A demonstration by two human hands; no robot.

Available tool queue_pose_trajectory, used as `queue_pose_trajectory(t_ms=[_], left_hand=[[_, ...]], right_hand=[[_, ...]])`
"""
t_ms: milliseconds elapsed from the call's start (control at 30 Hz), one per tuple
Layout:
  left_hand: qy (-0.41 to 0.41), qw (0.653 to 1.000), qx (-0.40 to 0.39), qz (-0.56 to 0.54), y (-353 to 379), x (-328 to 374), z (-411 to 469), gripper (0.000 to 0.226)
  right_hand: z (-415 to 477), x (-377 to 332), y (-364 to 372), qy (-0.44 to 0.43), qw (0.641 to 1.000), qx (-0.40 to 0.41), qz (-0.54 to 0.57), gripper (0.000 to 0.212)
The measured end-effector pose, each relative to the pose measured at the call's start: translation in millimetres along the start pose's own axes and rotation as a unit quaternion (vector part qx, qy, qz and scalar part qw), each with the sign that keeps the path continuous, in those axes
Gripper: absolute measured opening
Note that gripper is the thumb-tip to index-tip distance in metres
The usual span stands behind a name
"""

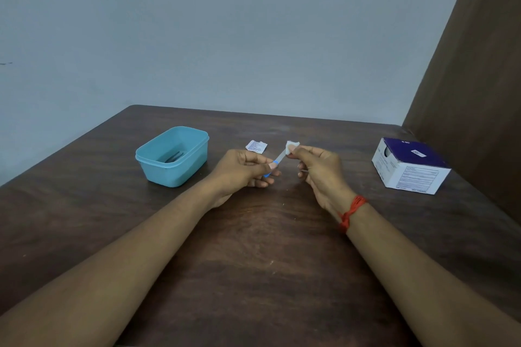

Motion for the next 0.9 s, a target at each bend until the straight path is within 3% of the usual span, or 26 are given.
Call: queue_pose_trajectory(t_ms=[367, 533, 900], left_hand=[[-0.009, 0.997, 0.049, -0.062, -6, -2, 4, 0.013], [-0.001, 0.997, 0.061, -0.051, -5, 0, 5, 0.017], [0.020, 0.997, 0.077, -0.022, -2, 0, 1, 0.015]], right_hand=[[0, -6, -1, -0.022, 1.000, 0.007, -0.005, 0.012], [-5, -11, 9, -0.046, 0.997, -0.051, -0.047, 0.013], [-9, -8, 12, -0.036, 0.995, -0.068, -0.058, 0.009]])
Point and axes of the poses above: each hand's wrist, its own z-axis towards the middle knuckle, its own y-axis out of the palm, x = y × z, the point moved 5 cm from there along z, towards the middle knuckle, and after that the axes turned 14 degrees about -y, right-handed, at the moved point
